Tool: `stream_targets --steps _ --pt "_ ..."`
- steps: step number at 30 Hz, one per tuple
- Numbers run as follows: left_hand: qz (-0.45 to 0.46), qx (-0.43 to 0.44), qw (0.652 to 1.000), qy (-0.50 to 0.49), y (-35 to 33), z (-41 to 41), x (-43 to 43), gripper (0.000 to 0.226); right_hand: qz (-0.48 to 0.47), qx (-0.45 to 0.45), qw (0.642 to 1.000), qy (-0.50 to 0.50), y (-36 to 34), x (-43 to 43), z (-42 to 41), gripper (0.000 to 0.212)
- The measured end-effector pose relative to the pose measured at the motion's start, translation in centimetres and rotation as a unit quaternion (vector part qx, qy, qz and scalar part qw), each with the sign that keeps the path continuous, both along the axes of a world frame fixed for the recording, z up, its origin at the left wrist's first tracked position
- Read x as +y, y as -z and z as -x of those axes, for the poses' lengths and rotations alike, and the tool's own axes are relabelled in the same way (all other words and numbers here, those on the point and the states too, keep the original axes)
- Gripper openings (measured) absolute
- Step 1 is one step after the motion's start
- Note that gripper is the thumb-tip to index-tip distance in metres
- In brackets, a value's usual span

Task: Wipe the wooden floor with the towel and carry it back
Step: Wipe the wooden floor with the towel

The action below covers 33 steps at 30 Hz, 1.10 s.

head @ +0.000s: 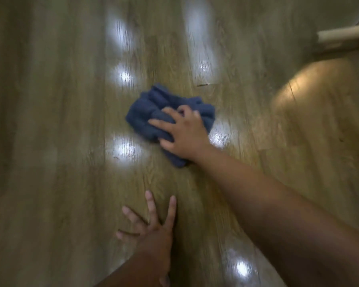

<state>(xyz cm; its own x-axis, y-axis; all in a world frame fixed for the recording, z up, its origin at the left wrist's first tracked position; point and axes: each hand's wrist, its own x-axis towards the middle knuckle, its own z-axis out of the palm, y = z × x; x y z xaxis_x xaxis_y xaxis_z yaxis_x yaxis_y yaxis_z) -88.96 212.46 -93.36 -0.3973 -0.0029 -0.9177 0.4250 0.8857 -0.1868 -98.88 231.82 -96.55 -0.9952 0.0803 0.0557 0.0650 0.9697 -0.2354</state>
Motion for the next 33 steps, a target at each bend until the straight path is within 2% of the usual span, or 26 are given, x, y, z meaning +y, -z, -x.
stream_targets --steps 2,4,6,13,22,25,29,33 --pt "-0.015 -0.028 0.999 0.033 -1.0 0.3 -0.5 0.163 0.013 0.007 0.993 0.121 0.0 3.7 -2.3 0.054" --pt "-0.041 -0.039 0.998 0.022 -2.2 0.2 -1.0 0.171 0.021 -0.040 0.979 0.200 -0.5 5.3 -5.0 0.054" --pt "-0.048 -0.034 0.998 0.033 -2.4 0.0 -1.0 0.173 0.010 -0.026 0.974 0.224 -0.5 4.5 -8.5 0.053" --pt "-0.082 0.002 0.996 0.035 -2.5 -0.9 -1.4 0.176 0.059 0.048 0.972 0.224 -0.3 -8.5 -24.9 0.048" --pt "-0.117 0.040 0.990 0.074 -2.8 -1.3 -2.6 0.167 0.118 -0.060 0.988 0.074 -0.9 -22.9 -46.0 0.065" --pt "-0.130 0.040 0.987 0.081 -3.1 -1.3 -3.0 0.166 0.116 -0.055 0.992 0.001 -0.9 -21.7 -47.3 0.067" --pt "-0.138 0.037 0.986 0.089 -2.9 -1.1 -3.2 0.167 0.065 -0.029 0.992 -0.108 -0.7 -15.5 -42.9 0.064" --pt "-0.151 0.047 0.984 0.085 -2.7 -0.9 -4.0 0.174 0.033 0.015 0.997 -0.065 -0.2 -10.5 -34.6 0.058"
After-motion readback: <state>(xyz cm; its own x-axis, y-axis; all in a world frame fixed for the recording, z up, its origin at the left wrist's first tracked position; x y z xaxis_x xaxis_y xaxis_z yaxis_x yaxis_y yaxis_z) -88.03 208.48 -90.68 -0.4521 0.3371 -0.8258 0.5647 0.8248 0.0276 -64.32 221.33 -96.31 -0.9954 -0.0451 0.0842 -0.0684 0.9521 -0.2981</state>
